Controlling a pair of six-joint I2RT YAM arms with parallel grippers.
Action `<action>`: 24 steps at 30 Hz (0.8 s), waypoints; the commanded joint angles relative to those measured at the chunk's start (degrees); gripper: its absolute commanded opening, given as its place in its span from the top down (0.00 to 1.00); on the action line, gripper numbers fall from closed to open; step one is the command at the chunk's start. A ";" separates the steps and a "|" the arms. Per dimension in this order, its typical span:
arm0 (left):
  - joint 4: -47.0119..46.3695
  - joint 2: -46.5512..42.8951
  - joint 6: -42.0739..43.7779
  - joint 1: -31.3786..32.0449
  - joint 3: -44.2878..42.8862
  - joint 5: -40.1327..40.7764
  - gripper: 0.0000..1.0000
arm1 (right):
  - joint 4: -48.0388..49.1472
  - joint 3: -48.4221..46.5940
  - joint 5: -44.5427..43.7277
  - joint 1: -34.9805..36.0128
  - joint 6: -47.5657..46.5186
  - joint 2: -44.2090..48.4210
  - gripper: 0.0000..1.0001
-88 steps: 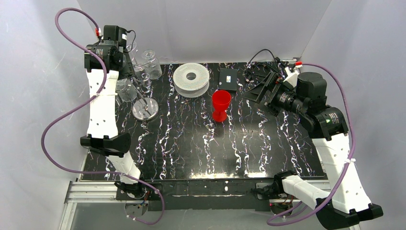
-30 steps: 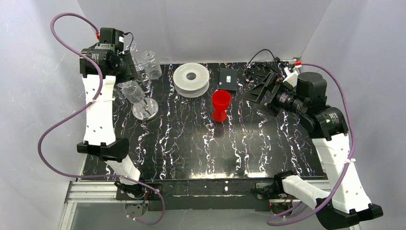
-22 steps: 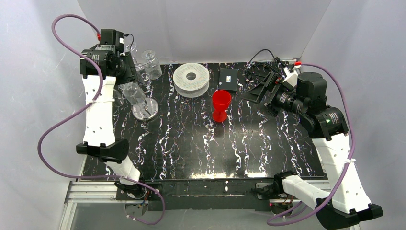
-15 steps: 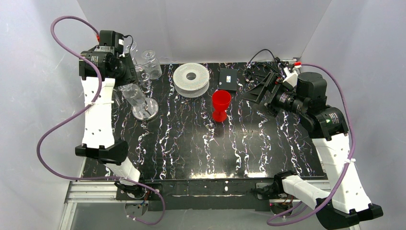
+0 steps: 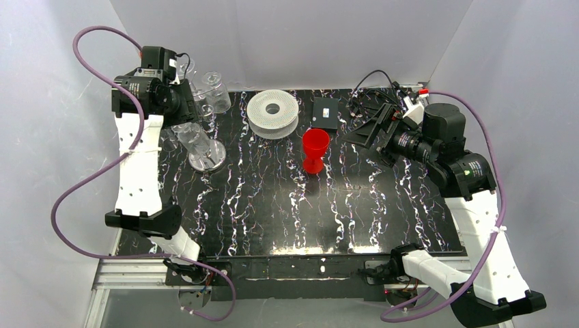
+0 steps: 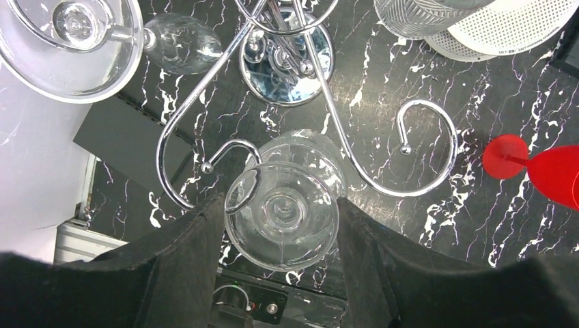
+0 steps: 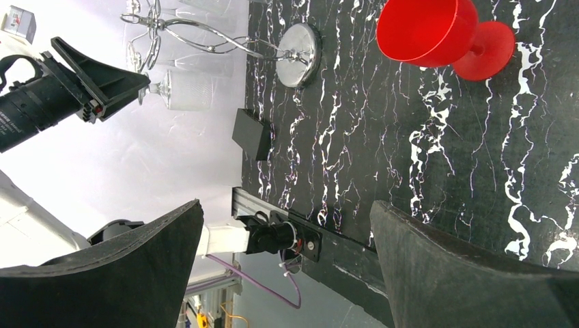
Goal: Take the wine glass off the wine glass rack
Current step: Pick up the wine glass from the wine rack.
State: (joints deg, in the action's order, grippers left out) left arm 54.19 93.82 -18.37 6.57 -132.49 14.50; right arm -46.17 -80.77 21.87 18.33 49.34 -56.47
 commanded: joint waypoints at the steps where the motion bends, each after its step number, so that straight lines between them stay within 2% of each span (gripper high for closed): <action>1: 11.49 -3.44 0.77 0.51 0.64 -0.18 0.69 | 3.28 0.11 1.89 -0.40 -0.22 0.61 0.00; 24: 11.57 -6.55 2.09 2.29 4.03 -1.75 0.68 | 9.67 3.83 8.61 -0.38 -0.43 0.99 0.00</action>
State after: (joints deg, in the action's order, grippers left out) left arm 54.26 89.93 -17.08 8.36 -128.95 13.43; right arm -41.39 -77.76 27.44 18.33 49.34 -56.27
